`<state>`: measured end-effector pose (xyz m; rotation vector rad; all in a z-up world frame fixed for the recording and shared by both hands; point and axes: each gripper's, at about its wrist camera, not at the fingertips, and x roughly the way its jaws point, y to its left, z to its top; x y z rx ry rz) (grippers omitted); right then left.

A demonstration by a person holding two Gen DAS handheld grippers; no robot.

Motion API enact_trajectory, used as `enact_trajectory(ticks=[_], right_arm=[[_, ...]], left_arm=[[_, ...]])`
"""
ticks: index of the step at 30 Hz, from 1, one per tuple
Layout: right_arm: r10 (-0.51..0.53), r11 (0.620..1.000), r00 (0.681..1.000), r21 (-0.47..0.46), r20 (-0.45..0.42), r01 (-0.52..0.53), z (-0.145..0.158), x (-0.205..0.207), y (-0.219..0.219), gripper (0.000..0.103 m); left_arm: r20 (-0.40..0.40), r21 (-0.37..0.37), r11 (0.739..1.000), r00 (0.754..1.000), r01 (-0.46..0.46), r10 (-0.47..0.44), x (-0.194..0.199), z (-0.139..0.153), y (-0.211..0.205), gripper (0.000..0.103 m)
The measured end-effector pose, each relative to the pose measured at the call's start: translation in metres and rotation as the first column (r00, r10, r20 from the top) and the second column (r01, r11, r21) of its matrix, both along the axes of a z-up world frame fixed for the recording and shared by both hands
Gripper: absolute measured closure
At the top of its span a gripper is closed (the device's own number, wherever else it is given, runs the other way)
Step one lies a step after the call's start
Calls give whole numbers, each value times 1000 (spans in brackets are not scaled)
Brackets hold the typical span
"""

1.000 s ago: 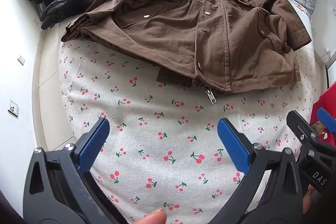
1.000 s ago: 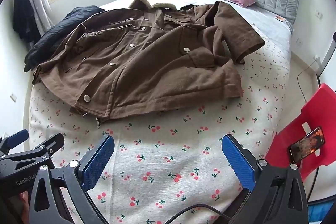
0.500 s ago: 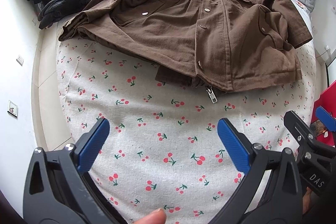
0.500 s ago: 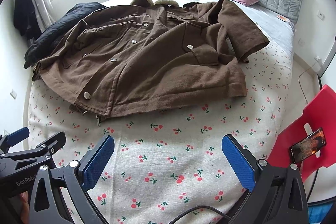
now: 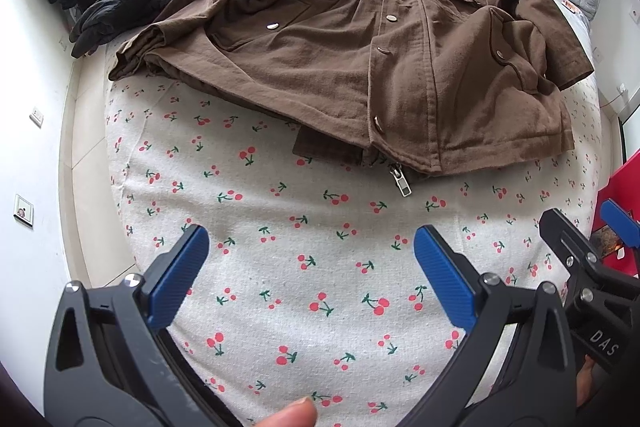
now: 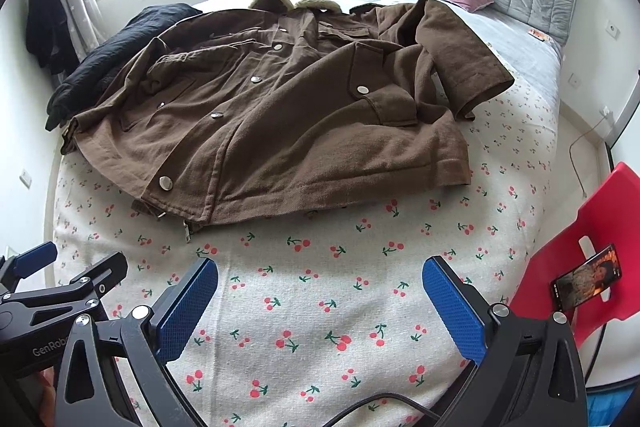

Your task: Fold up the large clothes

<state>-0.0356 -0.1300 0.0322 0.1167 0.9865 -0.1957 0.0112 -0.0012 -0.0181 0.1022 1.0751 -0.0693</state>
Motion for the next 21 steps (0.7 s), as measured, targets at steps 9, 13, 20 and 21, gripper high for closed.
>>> enact_trajectory(ticks=[9, 13, 20, 21], right_arm=[[-1, 1000, 1000, 0, -2, 1, 0, 0, -1, 0], [-3, 1000, 1000, 1, -3, 3, 1, -1, -2, 0], [-5, 1000, 1000, 4, -4, 5, 1, -1, -4, 0], [-5, 1000, 1000, 4, -4, 5, 0, -1, -3, 0]], left_arm=[[-1, 4, 1000, 1000, 5, -5, -1, 0, -2, 1], [0, 9, 1000, 1000, 8, -8, -2, 0, -2, 1], [0, 8, 1000, 1000, 9, -9, -2, 2, 0, 1], [1, 8, 1000, 1000, 9, -9, -2, 2, 0, 1]])
